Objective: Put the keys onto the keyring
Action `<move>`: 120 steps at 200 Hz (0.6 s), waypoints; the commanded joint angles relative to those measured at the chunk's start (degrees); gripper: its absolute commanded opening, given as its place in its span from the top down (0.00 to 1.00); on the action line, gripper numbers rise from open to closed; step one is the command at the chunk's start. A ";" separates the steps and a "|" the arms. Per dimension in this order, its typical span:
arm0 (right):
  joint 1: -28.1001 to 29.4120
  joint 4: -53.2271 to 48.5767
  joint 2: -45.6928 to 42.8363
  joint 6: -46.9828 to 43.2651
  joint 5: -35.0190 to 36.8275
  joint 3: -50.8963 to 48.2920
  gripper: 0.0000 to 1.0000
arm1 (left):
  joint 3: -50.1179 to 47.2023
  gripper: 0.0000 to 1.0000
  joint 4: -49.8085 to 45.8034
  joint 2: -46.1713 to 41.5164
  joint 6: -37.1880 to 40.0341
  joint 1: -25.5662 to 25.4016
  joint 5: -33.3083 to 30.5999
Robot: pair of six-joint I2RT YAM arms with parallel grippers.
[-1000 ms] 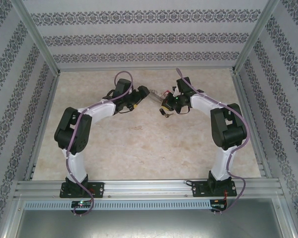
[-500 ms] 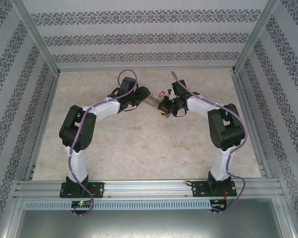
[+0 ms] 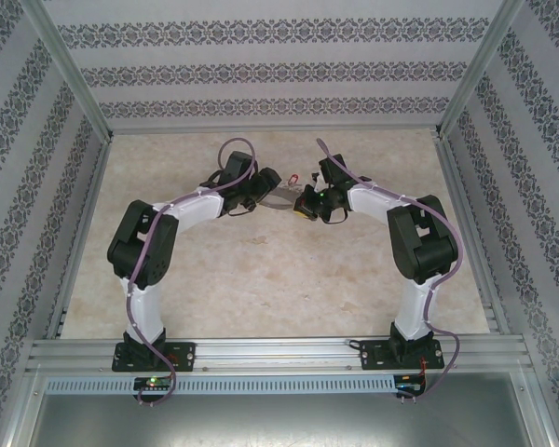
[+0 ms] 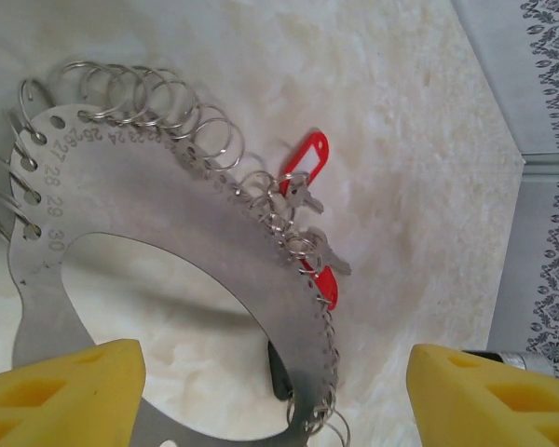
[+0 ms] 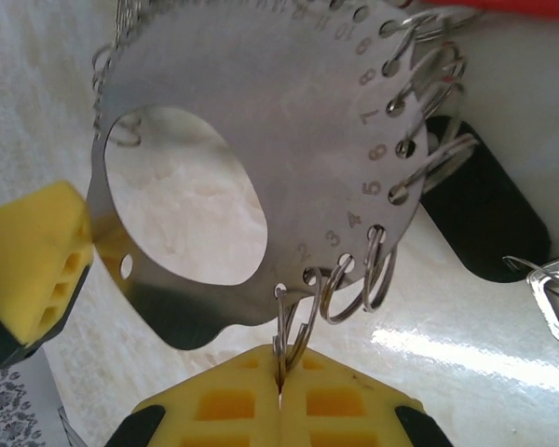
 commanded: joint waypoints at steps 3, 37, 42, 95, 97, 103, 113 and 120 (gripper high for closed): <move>0.80 0.80 -3.02 0.62 -0.16 -0.26 1.00 | 1.75 0.24 -8.93 -5.21 1.48 -0.33 -1.63; 1.25 1.01 -2.40 1.08 -0.03 0.75 1.00 | -0.05 0.22 -11.52 -7.32 -2.01 -0.41 -1.54; 1.28 0.98 -2.29 1.12 -0.04 0.97 1.00 | -0.79 0.22 -11.17 -7.71 -2.63 -0.50 -1.79; 3.17 1.55 -1.65 2.69 -0.87 1.94 1.00 | -3.44 0.00 -6.29 -6.16 -6.56 -1.00 -2.28; 3.25 1.62 -1.64 2.80 -0.90 1.95 1.00 | -3.33 0.00 -6.20 -5.98 -6.74 -0.97 -2.22; 3.52 1.80 -1.60 3.09 -0.88 2.03 1.00 | -3.32 0.00 -5.99 -5.49 -7.52 -1.06 -2.09; 3.92 2.15 -1.52 3.41 -1.01 2.04 1.00 | -3.55 0.01 -4.94 -4.85 -8.63 -1.05 -2.27; 4.27 2.29 -1.41 3.78 -1.27 2.04 1.00 | -3.91 0.03 -3.58 -4.57 -9.16 -1.13 -2.74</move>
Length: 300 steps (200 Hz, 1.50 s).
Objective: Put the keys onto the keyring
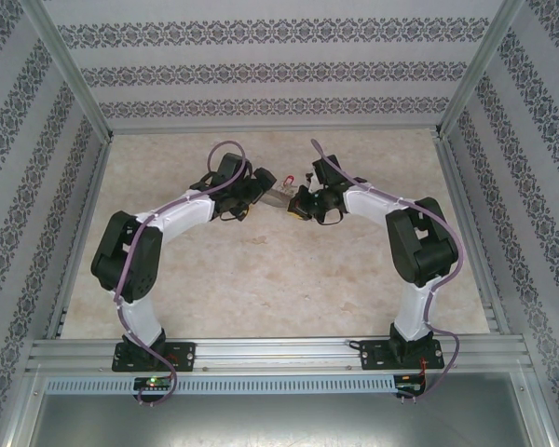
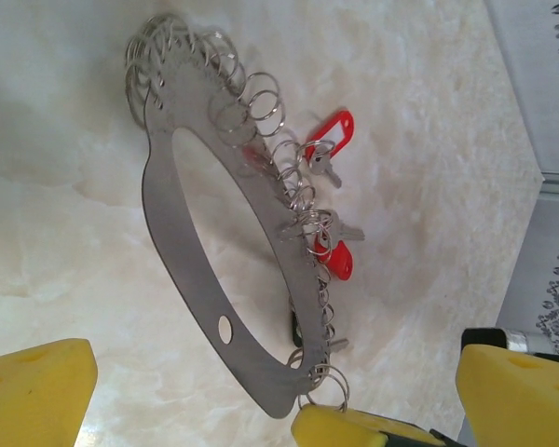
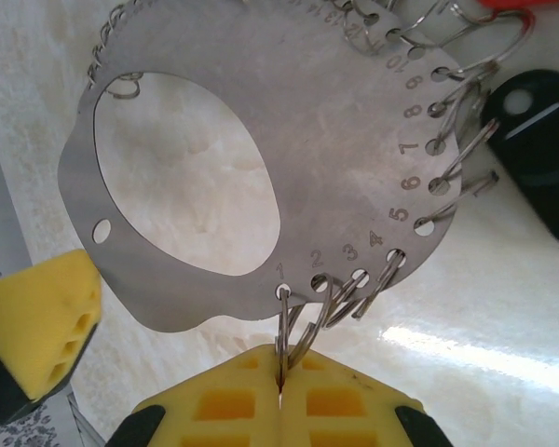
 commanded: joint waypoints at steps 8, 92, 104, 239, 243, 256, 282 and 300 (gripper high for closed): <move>1.71 1.69 -0.36 2.15 -1.36 2.03 1.00 | -0.72 0.10 4.77 1.93 -4.10 -0.76 -1.78; 4.30 1.23 -1.61 2.22 -1.33 0.96 1.00 | 2.44 0.92 4.29 4.93 -1.16 -0.69 -5.37; 4.51 1.38 -2.05 1.91 -0.85 0.33 1.00 | 2.85 1.00 3.54 4.18 0.42 -0.76 -5.58; 6.62 10.08 -27.93 -3.45 7.88 -7.94 0.67 | 0.87 1.00 21.54 -15.72 19.47 -0.53 -3.50; 6.83 10.12 -28.87 -4.33 8.74 -8.02 0.67 | 1.34 1.00 21.66 -16.08 20.39 -0.53 -2.97; 7.52 11.79 -31.91 -8.29 11.15 -9.23 0.66 | 3.00 1.00 21.59 -17.35 23.42 -0.52 -1.30; 9.51 20.10 -36.74 -21.33 11.66 -14.80 0.64 | 5.26 1.00 23.03 -19.49 29.41 -0.59 2.64; 12.89 27.16 -40.21 -34.02 11.01 -19.50 0.62 | 5.22 1.00 26.99 -21.01 33.29 -0.51 6.49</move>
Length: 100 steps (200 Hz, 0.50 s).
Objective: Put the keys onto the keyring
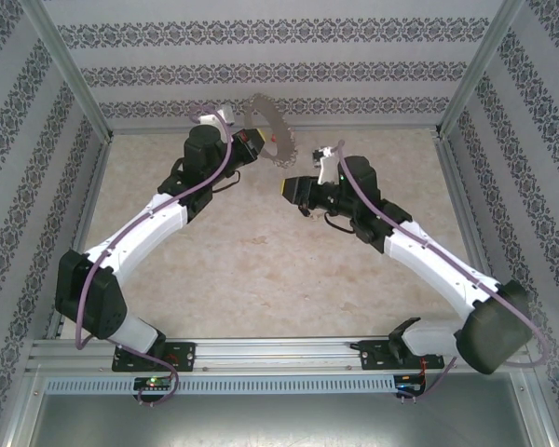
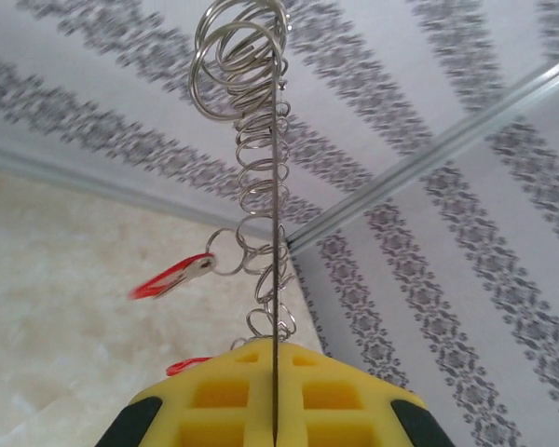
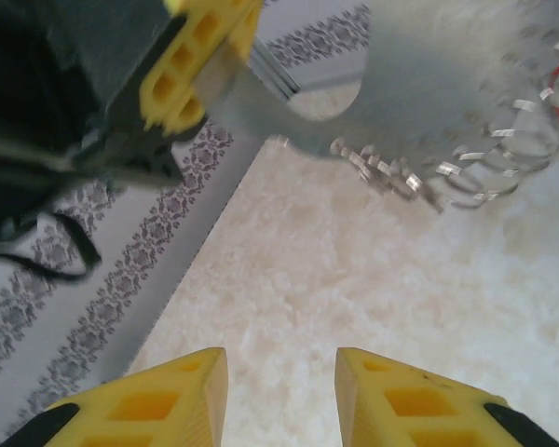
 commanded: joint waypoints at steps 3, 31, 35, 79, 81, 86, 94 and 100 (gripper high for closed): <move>4.10 11.86 -3.76 -21.12 1.40 -6.40 0.62 | 2.24 1.00 9.55 -3.61 9.21 -0.23 6.47; 8.96 32.82 -7.00 -33.43 5.78 -17.30 0.65 | 2.07 1.00 16.22 -5.62 13.35 -0.25 10.87; 8.98 34.44 -6.89 -33.26 6.15 -17.92 0.65 | 2.16 1.00 17.02 -5.87 13.84 -0.31 11.58; 9.37 47.23 -4.44 -34.24 11.33 -20.07 0.61 | 2.14 1.00 21.44 -7.59 17.22 -0.28 15.20; 9.40 47.66 -4.28 -34.22 11.70 -19.98 0.61 | 2.16 1.00 21.44 -7.54 17.15 -0.25 15.13; 9.45 48.63 -3.80 -34.22 12.26 -19.73 0.61 | 2.24 1.00 21.45 -7.56 16.92 -0.26 14.97; 9.46 50.30 -3.06 -34.06 12.67 -19.14 0.61 | 2.25 1.00 21.69 -7.51 16.31 -0.31 14.75; 9.57 51.82 -2.29 -33.78 13.06 -18.68 0.62 | 2.25 1.00 21.88 -7.32 15.69 -0.29 14.46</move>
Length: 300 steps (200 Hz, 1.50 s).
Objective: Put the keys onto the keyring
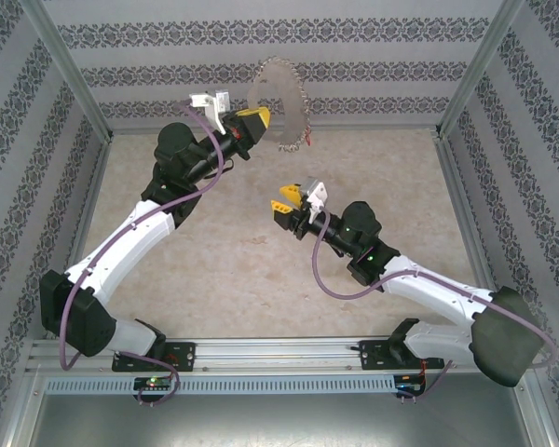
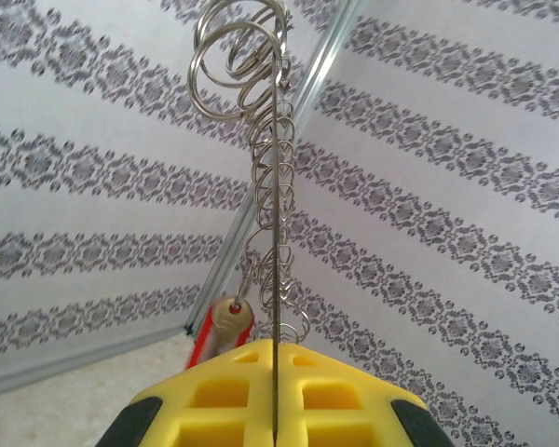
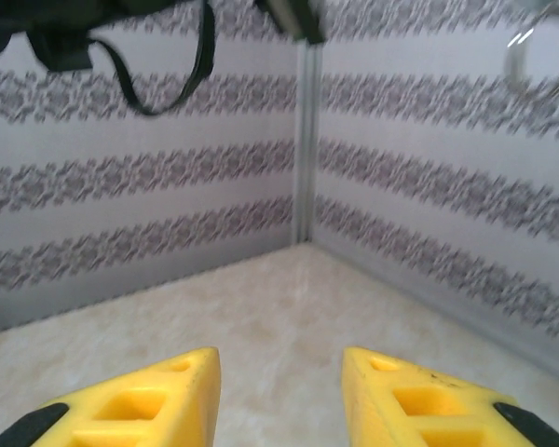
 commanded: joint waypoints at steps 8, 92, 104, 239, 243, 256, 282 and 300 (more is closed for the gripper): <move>0.47 14.65 3.17 -1.65 4.47 1.53 0.63 | 2.05 1.00 6.56 -1.20 0.18 -0.27 0.86; 2.42 27.46 10.09 -7.33 12.37 5.04 0.72 | 1.43 1.00 7.27 -0.74 -8.14 -0.91 -3.08; 2.54 27.65 10.21 -8.90 13.09 5.79 0.71 | 1.53 1.00 6.25 -0.91 -8.17 -1.09 -3.89; 1.87 28.67 14.97 -13.65 21.68 11.08 0.71 | 1.09 1.00 4.47 -1.01 -13.79 -1.64 -7.18; 1.84 28.70 15.16 -13.34 22.20 11.24 0.71 | 1.09 1.00 4.37 -1.03 -13.86 -1.74 -7.20; 1.32 29.05 15.71 -11.96 22.38 11.58 0.71 | 1.24 1.00 4.06 -0.86 -14.31 -1.97 -7.45; 1.25 28.80 16.83 -11.75 23.20 12.80 0.71 | 1.60 1.00 3.97 -0.55 -14.15 -2.50 -7.55; 1.14 28.65 17.50 -11.94 23.53 13.55 0.72 | 1.70 1.00 3.95 -0.69 -13.45 -2.85 -7.78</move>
